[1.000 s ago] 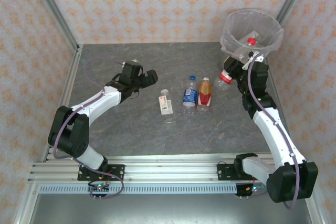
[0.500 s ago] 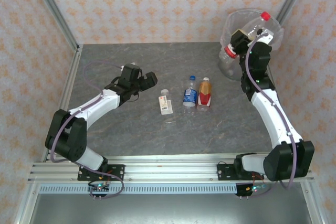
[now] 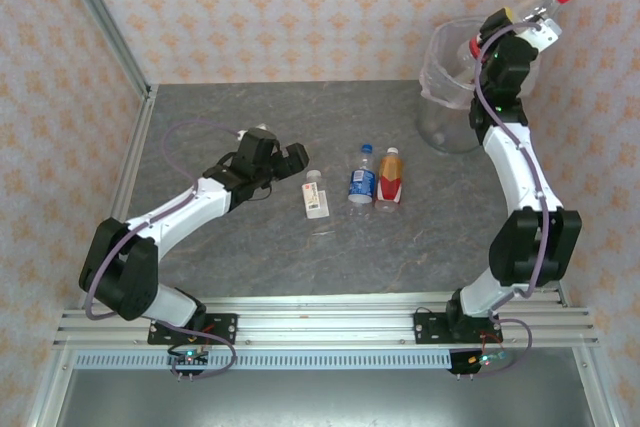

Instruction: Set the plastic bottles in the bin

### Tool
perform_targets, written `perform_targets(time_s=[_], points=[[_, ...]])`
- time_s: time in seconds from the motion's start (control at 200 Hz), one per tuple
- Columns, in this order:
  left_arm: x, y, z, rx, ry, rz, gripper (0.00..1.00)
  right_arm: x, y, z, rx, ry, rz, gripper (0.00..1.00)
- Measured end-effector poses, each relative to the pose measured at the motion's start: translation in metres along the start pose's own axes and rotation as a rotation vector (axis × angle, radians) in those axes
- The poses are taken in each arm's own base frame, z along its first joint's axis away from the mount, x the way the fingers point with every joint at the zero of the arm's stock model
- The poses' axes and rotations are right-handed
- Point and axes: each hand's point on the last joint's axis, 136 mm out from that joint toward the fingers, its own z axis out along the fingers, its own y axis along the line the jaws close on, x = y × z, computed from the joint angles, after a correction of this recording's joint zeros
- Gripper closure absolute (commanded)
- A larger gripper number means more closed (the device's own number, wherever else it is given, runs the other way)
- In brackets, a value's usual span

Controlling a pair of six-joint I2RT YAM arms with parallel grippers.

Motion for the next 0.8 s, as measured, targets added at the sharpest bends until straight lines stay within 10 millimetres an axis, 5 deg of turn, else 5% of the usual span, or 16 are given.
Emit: perform_targets(time_s=[0.801], points=[[0.018,0.019,-0.003,-0.067,0.066,0.005,0.0,0.102,-0.013,0.094,0.175,0.33,-0.224,0.38]])
